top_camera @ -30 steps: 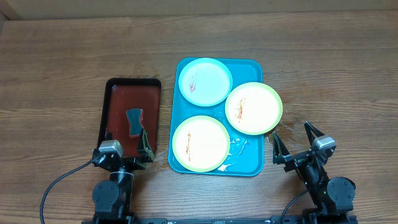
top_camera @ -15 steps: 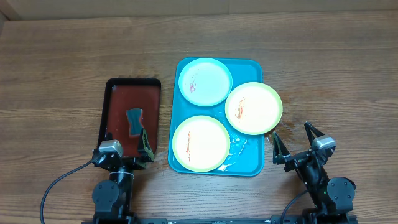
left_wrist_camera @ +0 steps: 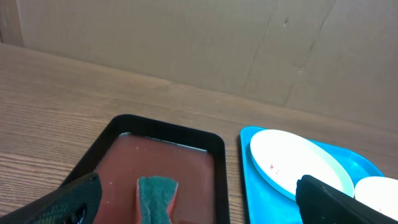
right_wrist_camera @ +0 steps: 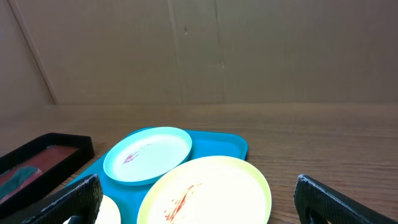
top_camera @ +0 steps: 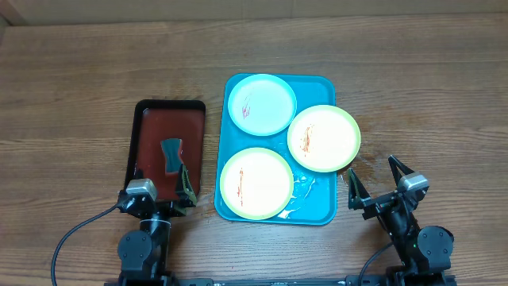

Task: Clean dirty plates on tray and stack at the side

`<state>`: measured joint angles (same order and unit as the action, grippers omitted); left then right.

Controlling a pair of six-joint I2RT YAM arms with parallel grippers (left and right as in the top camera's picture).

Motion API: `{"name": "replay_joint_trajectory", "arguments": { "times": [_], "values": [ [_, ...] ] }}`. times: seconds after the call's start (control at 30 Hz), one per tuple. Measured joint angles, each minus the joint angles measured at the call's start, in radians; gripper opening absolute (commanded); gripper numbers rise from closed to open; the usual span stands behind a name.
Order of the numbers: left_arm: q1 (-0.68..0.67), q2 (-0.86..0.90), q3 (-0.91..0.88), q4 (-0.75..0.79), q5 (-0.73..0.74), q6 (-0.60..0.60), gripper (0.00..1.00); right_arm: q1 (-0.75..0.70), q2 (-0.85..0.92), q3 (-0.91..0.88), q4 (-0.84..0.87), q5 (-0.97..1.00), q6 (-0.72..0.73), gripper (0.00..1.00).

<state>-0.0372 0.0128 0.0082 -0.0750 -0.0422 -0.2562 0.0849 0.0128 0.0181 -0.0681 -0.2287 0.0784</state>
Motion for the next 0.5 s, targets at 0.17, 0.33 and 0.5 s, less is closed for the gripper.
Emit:
{"name": "replay_joint_trajectory", "arguments": {
  "times": [0.17, 0.33, 0.5],
  "values": [
    [0.000, 0.000, 0.000, 0.000, 0.000, 0.000, 1.00, 0.000, 0.000, 0.000, 0.001, 0.000, 0.000, 1.00],
    [0.000, 0.000, 0.000, 0.000, 0.002, -0.003, 1.00, 0.000, 0.000, 0.000, 0.001, -0.019, 0.035, 1.00],
    [0.000, 0.000, 0.000, 0.105, 0.047, -0.019, 1.00, 0.000, 0.000, 0.000, 0.000, -0.091, 0.113, 1.00]
  ]
}}
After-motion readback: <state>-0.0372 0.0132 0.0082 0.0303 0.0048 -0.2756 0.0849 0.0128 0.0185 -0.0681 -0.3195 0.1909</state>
